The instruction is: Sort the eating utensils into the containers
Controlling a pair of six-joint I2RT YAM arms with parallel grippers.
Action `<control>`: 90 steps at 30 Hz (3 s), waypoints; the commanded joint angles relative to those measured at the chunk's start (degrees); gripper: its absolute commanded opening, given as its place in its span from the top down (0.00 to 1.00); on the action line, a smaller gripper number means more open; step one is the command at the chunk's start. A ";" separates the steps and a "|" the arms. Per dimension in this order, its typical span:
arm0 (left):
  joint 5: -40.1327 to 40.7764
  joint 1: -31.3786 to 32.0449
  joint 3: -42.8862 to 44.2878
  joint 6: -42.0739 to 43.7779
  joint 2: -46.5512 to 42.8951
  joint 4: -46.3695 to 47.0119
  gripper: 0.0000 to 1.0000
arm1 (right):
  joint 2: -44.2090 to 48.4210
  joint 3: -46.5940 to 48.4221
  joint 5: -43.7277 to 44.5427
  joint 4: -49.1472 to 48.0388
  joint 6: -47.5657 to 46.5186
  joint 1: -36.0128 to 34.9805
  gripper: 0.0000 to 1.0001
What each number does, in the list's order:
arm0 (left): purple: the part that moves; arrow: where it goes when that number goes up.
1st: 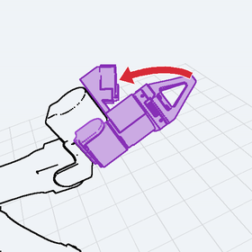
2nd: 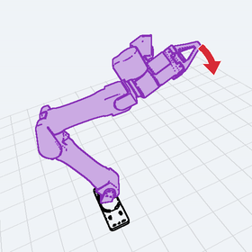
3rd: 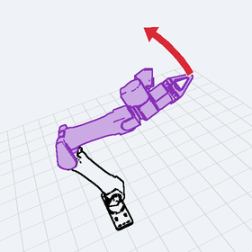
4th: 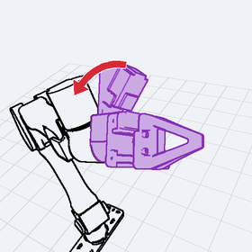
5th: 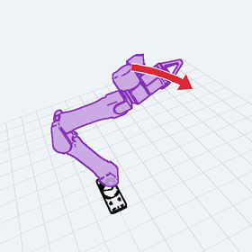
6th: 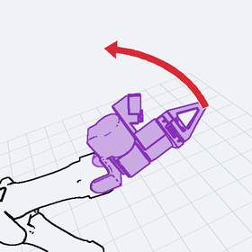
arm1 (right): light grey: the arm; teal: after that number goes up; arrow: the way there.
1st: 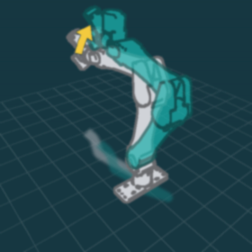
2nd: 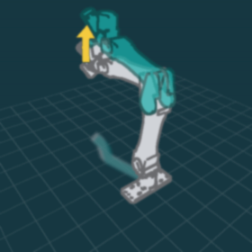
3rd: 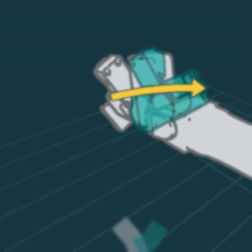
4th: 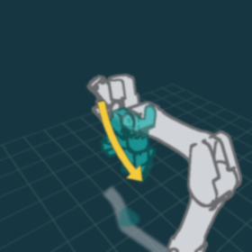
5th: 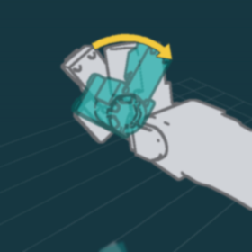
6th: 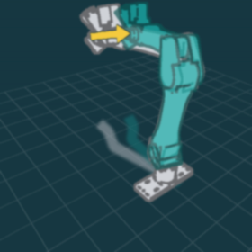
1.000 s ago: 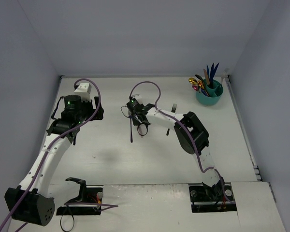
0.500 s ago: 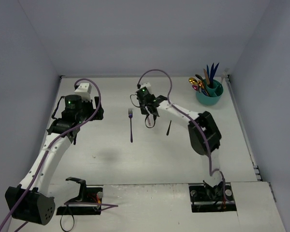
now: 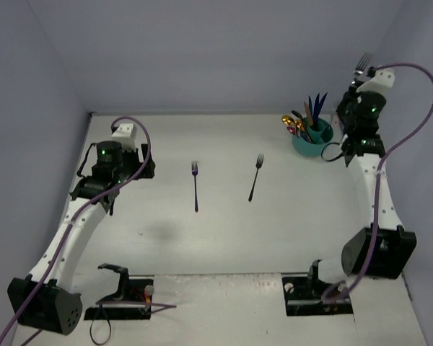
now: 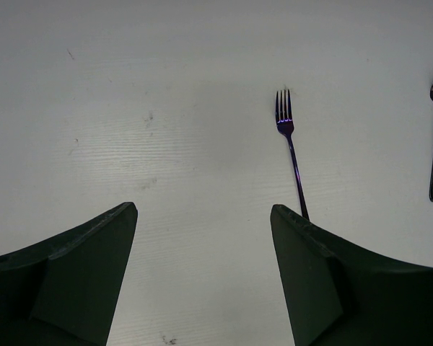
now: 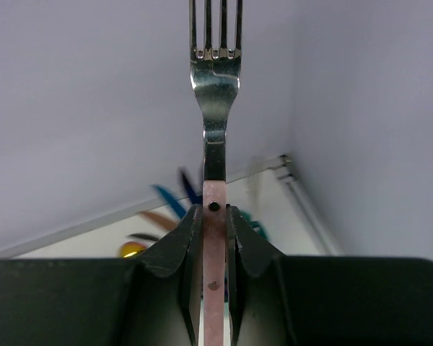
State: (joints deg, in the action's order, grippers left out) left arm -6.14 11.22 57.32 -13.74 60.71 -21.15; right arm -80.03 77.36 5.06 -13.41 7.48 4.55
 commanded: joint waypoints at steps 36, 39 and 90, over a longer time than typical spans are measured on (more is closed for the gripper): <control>-1.24 -0.32 1.81 -0.56 3.23 2.95 0.28 | -37.01 -0.53 -22.72 -42.14 0.74 12.50 1.00; -1.17 -0.25 1.64 -0.51 2.81 3.13 0.28 | -36.26 -2.74 -22.18 -42.92 0.78 12.50 1.00; -3.10 -0.33 1.39 -1.73 0.55 3.23 0.28 | -7.47 -15.83 16.51 21.59 24.66 -31.56 0.42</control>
State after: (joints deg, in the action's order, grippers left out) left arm -9.17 11.22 57.32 -15.20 62.57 -20.71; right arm -83.33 61.07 17.42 6.94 25.87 -25.57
